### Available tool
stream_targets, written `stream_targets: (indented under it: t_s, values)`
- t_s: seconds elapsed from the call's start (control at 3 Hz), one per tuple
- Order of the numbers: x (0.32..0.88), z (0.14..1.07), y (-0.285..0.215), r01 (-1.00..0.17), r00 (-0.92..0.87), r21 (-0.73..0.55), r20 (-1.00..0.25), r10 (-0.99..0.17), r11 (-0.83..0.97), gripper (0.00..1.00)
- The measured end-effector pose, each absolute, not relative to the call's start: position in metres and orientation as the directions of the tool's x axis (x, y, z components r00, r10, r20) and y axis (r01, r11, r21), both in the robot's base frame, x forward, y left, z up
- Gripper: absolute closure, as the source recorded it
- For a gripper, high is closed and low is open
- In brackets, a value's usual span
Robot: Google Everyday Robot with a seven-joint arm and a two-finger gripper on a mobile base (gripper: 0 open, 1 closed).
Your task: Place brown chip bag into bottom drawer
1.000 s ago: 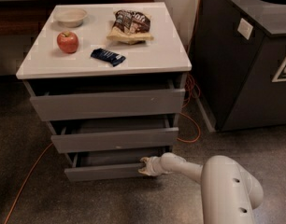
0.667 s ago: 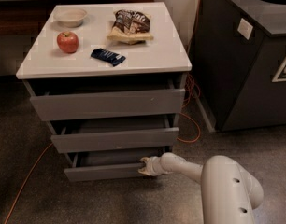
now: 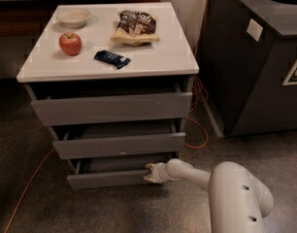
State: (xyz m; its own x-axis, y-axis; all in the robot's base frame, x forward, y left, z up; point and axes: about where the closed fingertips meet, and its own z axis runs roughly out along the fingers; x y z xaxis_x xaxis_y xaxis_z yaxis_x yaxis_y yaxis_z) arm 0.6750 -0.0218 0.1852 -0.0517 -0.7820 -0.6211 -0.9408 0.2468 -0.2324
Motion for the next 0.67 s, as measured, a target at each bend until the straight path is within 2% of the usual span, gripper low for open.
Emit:
stream_targets:
  t_s: [0.33,0.67]
  values:
    - [0.675,0.1852,-0.0218,-0.941,-0.052,-0.232,-0.621,-0.782,0.247,1.0]
    - [0.6749,0.1852,-0.0218,-0.941,-0.052,-0.232,-0.621,-0.782,0.247,0.75]
